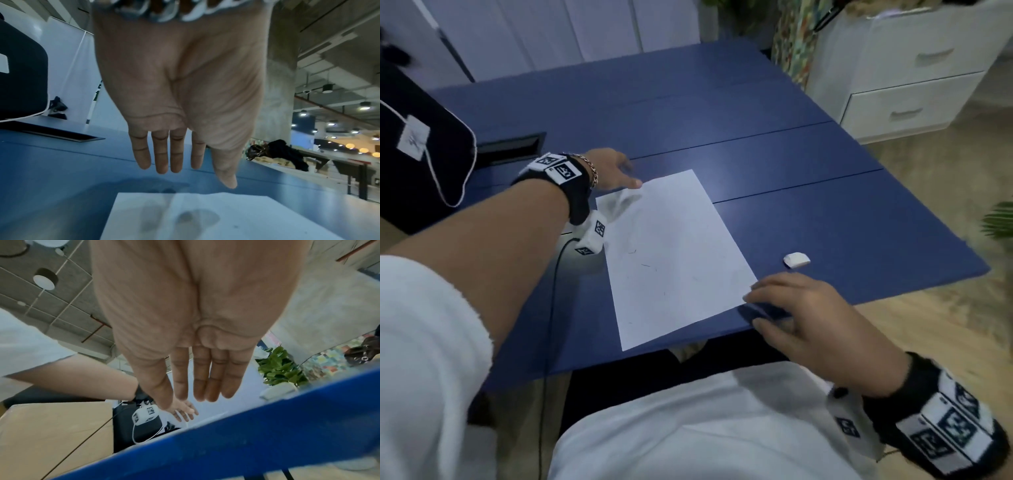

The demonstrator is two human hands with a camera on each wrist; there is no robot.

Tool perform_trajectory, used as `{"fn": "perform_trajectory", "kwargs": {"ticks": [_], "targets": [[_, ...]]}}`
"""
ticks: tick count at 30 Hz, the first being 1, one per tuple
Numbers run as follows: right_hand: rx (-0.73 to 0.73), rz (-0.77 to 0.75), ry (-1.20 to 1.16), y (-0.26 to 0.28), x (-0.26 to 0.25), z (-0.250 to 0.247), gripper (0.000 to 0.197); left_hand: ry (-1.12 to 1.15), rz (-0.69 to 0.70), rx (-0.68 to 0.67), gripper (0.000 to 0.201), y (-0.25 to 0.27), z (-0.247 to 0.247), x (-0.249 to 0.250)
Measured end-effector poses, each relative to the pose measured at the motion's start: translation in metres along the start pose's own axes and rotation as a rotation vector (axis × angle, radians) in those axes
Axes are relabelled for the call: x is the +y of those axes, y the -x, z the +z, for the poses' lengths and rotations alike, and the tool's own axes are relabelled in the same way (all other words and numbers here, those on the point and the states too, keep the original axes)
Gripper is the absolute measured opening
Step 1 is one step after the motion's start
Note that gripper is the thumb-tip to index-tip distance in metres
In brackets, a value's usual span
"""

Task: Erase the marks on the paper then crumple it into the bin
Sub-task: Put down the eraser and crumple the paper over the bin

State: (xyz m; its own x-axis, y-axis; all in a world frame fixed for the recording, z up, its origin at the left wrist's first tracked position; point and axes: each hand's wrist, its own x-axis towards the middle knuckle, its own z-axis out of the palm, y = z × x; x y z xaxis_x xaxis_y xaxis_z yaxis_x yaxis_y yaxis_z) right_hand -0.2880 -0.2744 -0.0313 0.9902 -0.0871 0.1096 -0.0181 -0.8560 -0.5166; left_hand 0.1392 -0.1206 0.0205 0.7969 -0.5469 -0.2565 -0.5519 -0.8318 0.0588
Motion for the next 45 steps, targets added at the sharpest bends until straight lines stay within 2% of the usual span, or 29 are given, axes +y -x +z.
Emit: {"fn": "perform_trajectory", "kwargs": {"ticks": [2, 5, 9, 13, 18, 23, 28, 30, 34, 38, 40, 42, 45], "targets": [[-0.036, -0.014, 0.011, 0.003, -0.002, 0.014, 0.032, -0.003, -0.009, -0.036, 0.074, -0.010, 0.010, -0.003], [-0.022, -0.057, 0.089, 0.003, -0.005, 0.030, 0.040, 0.007, 0.019, -0.052, 0.069, -0.020, 0.017, 0.001], [0.057, -0.095, 0.197, -0.001, -0.006, 0.046, 0.042, 0.013, 0.033, -0.033, 0.062, -0.027, 0.020, 0.008], [0.182, -0.147, 0.168, -0.005, -0.008, 0.062, 0.046, 0.079, 0.024, -0.041, 0.057, -0.027, 0.023, 0.003], [0.187, -0.197, 0.150, -0.011, -0.009, 0.067, 0.036, 0.144, 0.013, -0.058, 0.057, -0.021, 0.026, -0.002], [0.217, -0.272, 0.143, -0.012, -0.005, 0.066, 0.028, 0.137, 0.054, -0.049, 0.044, -0.012, 0.030, -0.002], [0.212, -0.338, 0.150, -0.006, -0.004, 0.062, 0.023, 0.115, 0.044, -0.037, 0.067, 0.002, 0.034, 0.000], [0.208, -0.343, 0.141, -0.001, -0.006, 0.058, 0.022, 0.096, 0.036, -0.049, 0.066, 0.010, 0.034, -0.001], [0.255, -0.292, 0.088, 0.018, -0.007, 0.044, 0.018, 0.124, 0.043, -0.078, 0.040, 0.037, 0.031, 0.000], [0.311, -0.194, 0.023, 0.050, 0.003, 0.029, 0.020, 0.173, 0.065, -0.157, 0.030, 0.093, 0.020, 0.005], [0.338, -0.105, -0.082, 0.070, 0.009, 0.021, 0.023, 0.280, 0.094, -0.184, 0.019, 0.124, 0.021, 0.004], [0.363, -0.010, -0.212, 0.091, 0.018, 0.014, 0.026, 0.480, 0.105, -0.269, 0.023, 0.155, 0.029, 0.006], [0.363, 0.116, -0.340, 0.124, 0.034, 0.009, 0.028, 0.784, 0.047, -0.388, 0.040, 0.203, 0.046, 0.017]]}}
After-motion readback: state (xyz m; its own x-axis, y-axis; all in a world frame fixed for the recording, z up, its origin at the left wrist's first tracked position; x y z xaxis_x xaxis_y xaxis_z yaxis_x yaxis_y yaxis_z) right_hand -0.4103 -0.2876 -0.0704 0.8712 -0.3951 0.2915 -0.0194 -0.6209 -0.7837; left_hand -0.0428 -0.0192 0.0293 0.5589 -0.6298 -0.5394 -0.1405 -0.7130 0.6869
